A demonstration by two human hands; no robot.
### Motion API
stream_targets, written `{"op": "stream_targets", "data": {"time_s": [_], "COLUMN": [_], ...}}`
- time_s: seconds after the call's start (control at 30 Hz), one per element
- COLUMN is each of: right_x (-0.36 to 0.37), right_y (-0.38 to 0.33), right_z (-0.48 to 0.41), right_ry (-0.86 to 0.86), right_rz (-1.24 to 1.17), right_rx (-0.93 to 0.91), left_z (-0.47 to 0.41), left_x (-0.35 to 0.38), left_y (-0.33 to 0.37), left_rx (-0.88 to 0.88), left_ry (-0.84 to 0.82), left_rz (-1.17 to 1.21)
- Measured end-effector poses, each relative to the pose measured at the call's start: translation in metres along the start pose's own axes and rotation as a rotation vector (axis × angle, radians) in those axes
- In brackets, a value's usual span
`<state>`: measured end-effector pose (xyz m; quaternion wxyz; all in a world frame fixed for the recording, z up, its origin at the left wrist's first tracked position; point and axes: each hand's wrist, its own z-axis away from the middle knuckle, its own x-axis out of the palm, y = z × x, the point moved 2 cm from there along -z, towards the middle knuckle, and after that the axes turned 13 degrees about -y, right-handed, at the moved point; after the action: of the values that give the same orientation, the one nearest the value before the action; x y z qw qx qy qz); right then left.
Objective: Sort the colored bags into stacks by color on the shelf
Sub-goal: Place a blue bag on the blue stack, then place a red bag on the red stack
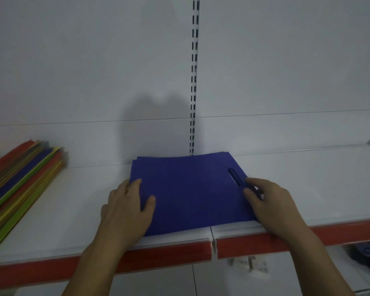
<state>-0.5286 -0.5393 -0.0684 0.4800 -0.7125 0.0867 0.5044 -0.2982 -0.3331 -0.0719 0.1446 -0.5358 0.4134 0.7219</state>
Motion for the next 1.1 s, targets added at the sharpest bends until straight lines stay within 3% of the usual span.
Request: {"op": "stream_targets", "data": {"time_s": [0.17, 0.6, 0.83, 1.1], "right_x": [-0.003, 0.043, 0.101, 0.163], "right_y": [-0.014, -0.183, -0.273, -0.368], "right_z": [0.006, 0.011, 0.021, 0.040], "right_ry": [-0.006, -0.199, -0.293, -0.309], "right_rz": [0.108, 0.152, 0.166, 0.192], "right_rx": [-0.048, -0.415, -0.498, -0.525], "left_z": [0.006, 0.101, 0.125, 0.137], "left_x": [-0.010, -0.140, -0.182, -0.216], "left_y": [0.001, -0.055, -0.155, -0.273], "left_rx": [-0.039, 0.077, -0.085, -0.147], "left_ry": [0.016, 0.436, 0.390, 0.292], "left_rz": [-0.068, -0.207, -0.221, -0.248]}}
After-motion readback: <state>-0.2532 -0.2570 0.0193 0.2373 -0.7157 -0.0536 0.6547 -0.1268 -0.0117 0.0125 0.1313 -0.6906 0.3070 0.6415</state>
